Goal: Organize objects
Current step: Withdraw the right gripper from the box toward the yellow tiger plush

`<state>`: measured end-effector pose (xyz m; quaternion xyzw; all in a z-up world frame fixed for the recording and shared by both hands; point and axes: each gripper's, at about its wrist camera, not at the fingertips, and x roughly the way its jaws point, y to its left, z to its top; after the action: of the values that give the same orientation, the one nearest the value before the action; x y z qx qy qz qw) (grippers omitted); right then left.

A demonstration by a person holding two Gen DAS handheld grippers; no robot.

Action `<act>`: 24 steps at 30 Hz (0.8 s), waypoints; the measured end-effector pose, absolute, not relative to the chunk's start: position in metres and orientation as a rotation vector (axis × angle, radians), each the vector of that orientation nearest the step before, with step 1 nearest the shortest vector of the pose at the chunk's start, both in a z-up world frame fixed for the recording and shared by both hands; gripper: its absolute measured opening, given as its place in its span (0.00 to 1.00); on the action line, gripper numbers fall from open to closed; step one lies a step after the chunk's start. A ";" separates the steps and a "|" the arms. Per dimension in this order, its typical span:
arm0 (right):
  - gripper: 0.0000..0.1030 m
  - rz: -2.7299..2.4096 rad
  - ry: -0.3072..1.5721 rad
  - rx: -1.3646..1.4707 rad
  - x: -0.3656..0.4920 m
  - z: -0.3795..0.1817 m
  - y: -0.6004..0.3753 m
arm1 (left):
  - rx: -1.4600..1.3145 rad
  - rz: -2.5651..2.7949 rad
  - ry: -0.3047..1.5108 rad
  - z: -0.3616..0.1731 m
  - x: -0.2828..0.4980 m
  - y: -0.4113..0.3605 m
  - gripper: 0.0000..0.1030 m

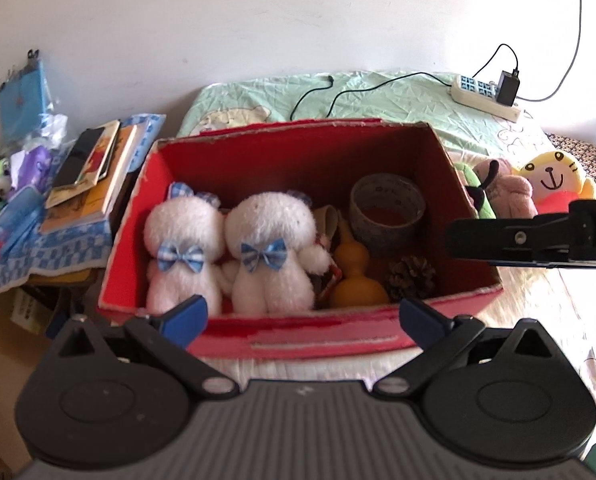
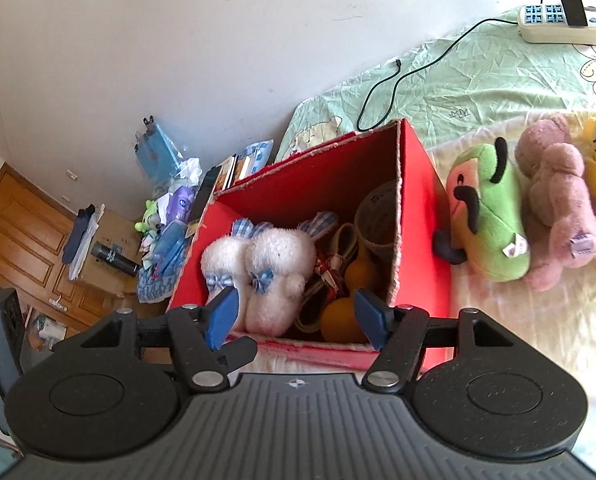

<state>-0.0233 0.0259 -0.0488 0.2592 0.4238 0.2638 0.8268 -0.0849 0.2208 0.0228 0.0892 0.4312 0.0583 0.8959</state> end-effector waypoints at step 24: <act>0.65 0.562 1.084 0.537 -0.060 -0.088 -0.014 | 0.179 0.117 1.083 -0.049 -0.106 0.157 0.98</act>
<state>-0.0605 -0.0144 -0.0885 0.2492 0.5026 0.2605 0.7858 -0.1057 0.1570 -0.0490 0.0851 0.5144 0.0557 0.8515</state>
